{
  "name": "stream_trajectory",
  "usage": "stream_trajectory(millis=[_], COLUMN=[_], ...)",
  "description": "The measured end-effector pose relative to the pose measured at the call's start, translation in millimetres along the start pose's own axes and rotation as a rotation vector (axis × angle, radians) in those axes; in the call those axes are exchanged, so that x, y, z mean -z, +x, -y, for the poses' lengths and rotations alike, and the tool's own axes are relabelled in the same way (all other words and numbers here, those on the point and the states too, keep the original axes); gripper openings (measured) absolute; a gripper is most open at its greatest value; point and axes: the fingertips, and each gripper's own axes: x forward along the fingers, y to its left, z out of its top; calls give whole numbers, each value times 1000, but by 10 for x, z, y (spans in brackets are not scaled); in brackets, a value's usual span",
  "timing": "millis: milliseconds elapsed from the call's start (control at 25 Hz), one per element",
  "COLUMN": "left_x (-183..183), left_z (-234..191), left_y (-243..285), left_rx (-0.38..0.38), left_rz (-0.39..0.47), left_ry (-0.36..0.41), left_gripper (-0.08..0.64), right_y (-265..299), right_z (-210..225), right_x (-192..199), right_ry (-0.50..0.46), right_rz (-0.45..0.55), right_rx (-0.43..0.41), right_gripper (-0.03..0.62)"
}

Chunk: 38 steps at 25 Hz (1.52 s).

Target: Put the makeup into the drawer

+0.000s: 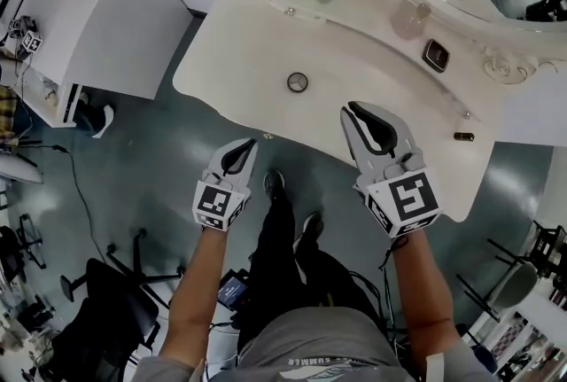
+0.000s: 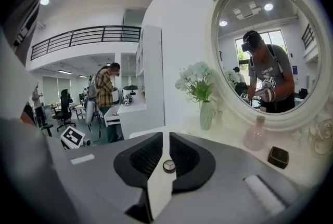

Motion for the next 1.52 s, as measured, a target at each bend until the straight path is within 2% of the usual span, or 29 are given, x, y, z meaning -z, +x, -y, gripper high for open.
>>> stream_trajectory(millis=[200,440,640,760,840,960,1280,1440,1520], left_x=[412,814,1062,1101,1165,1250,1355,1407,1405], left_z=[-175,-273,-233,-212,-204,-194,-141,-115,-116], left_y=[217,468,638,701,723,755,905,952,963], left_rx=[-11,-9,1,-2,-11,-26,-46,-63,-72], left_rz=[-32,-69,-70,-73,-99,-112,-117,-122,-112], left_ry=[-46,-56,-67,-38,-5,5,-18,-38,-56], left_gripper=[5,62,120,129,194,222,211,131,123], right_y=[418,878,1181,1341,1429,1535,1704,1748,1768], right_z=[13,37,2,10,18,33,44,45,52], right_x=[263,578,782,894,968,1060,1203,1264,1285], right_ry=[9,22,27,26,26,24,14,14,12], right_rz=[-24,-62,-105,-133,-151,-170,-191,-201,-206], right_rx=[-13,-30,-52,-60,-59,-51,-47,-49,-49], right_gripper=[60,100,164,207,237,259,262,262,261])
